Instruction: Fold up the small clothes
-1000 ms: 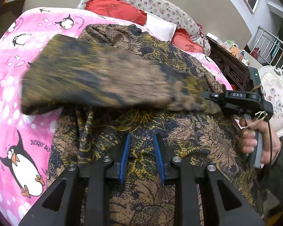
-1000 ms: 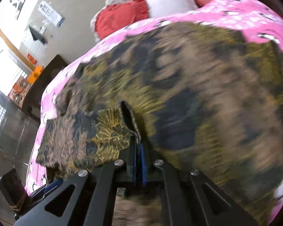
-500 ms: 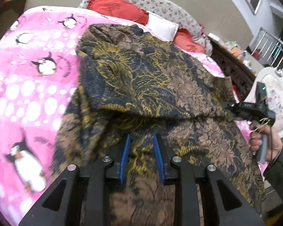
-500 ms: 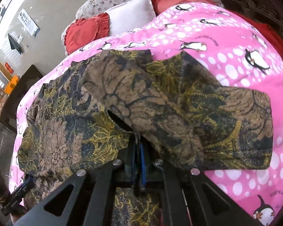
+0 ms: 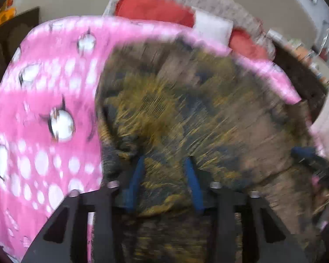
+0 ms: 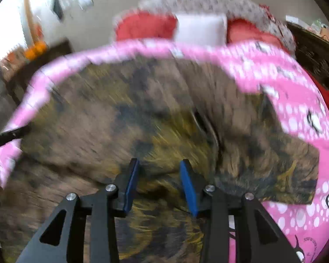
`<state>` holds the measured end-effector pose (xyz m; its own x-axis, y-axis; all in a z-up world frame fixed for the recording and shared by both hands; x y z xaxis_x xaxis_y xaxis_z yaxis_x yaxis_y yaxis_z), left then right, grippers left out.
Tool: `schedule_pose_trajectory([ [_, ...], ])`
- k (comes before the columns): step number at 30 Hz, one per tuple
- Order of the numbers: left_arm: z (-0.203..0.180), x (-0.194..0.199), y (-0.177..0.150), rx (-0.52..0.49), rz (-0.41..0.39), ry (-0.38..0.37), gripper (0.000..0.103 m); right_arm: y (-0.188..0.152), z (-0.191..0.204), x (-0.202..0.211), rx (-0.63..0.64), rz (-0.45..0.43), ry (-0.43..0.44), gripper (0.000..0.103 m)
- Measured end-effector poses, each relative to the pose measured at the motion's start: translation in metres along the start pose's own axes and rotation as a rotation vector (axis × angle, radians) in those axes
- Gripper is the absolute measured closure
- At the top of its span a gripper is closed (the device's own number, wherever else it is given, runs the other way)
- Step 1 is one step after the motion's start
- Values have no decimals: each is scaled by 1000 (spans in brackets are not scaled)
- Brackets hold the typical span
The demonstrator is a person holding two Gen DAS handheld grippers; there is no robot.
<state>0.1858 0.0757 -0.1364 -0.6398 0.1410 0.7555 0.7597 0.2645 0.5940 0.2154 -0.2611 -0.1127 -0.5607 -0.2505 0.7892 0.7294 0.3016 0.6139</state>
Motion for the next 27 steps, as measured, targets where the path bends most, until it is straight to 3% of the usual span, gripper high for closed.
schedule_pose_trajectory([
  [4,-7,14,14,1,-35,1,89,6,-4,1,-87,50,36,63],
  [7,-13,16,44,20,-95,-2,88,36,-4,6,-91,-54,37,63],
  [9,-13,0,56,16,-82,30,87,54,-6,1,-113,-92,44,57],
  [11,-5,-31,47,13,14,71,86,60,-8,-23,-110,-54,24,50],
  [12,-4,-37,44,8,15,68,86,53,-12,-40,-106,-5,-1,49],
  [14,-8,-31,44,-17,-7,64,82,51,-7,-44,-63,-19,-39,43],
  [16,-9,-22,42,-21,-9,65,82,53,0,-37,-30,-22,-61,41],
  [18,-12,-5,38,2,-15,42,82,53,7,-19,-17,-40,-27,42],
  [20,-16,16,29,17,-40,-9,82,53,3,13,-28,-125,-1,42],
  [23,-26,42,-2,-37,-45,-65,81,45,-31,71,-50,-255,-46,37],
  [25,-31,47,-25,-73,-48,-87,81,31,-78,98,-87,-274,-139,35],
  [27,-33,40,-47,-85,-30,-106,80,7,-130,109,-179,-239,-192,34],
])
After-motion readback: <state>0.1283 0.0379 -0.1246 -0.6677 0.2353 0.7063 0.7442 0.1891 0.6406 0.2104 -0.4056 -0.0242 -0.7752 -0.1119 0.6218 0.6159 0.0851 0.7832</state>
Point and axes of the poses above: each gripper's, at about its wrist camera, not at the fingertips, and x roughly against the way its jaws point, z to its left, y to its top, the point moved 9 cm from there along -x, roughly the way its jaws point, and after that the axes turned 6 degrees about x, right-handed, at the moved point
